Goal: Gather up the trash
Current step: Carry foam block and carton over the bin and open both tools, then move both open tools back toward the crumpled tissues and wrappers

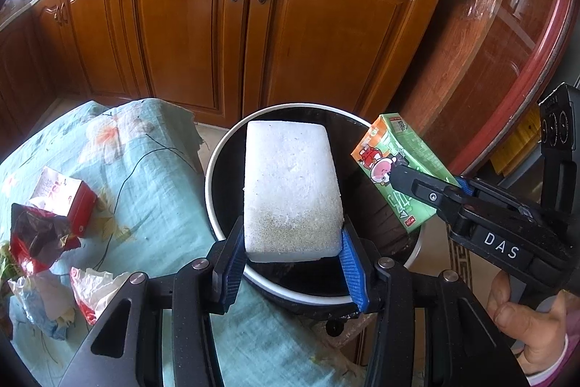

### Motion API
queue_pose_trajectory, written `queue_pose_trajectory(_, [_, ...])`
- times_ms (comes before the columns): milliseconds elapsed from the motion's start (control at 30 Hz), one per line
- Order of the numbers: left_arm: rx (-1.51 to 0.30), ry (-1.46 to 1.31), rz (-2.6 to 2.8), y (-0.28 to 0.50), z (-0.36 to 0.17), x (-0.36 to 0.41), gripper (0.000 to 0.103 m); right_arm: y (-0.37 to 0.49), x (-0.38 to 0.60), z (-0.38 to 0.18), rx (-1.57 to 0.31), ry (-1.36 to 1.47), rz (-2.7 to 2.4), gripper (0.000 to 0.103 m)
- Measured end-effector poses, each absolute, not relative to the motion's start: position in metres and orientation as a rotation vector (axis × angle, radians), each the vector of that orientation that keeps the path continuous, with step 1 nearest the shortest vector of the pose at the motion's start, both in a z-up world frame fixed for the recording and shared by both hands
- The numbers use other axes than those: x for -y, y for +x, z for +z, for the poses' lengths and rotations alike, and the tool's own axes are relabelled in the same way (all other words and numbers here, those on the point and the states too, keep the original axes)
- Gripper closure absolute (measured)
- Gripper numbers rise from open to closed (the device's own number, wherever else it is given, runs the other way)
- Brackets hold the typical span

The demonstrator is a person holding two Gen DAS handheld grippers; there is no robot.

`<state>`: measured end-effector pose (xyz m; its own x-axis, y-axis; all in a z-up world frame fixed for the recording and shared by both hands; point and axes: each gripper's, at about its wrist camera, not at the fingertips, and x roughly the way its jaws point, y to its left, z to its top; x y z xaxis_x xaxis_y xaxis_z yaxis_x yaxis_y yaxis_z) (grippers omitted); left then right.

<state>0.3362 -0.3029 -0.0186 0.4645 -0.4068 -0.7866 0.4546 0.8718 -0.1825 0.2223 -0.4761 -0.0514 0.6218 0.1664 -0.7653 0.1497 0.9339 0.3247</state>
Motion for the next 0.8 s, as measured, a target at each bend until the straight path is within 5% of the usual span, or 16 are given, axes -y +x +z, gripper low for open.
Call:
queue_pose_trajectory(200, [-0.975,0.063,-0.498,0.342,-0.023,0.308,0.044,0.230,0.479,-0.055,-0.919,0.385,0.010,0.068])
queue_pose_trajectory(333, [-0.975,0.026,-0.498,0.340,-0.020,0.301,0.036,0.231,0.486,-0.058,-0.912,0.437,0.012,0.034])
queue_pose_trajectory(500, [-0.935,-0.005,-0.478,0.321,-0.016,0.279,0.032,0.219,0.489,-0.054,-0.872,0.481,0.006,0.025])
queue_pose_trajectory(567, [-0.905,-0.016,-0.457,0.308,-0.014,0.267,0.029,0.213,0.488,-0.052,-0.860,0.496,0.006,0.014])
queue_pose_trajectory(800, [-0.873,-0.060,-0.412,0.260,-0.017,0.224,0.026,0.194,0.465,-0.050,-0.845,0.540,0.031,0.009])
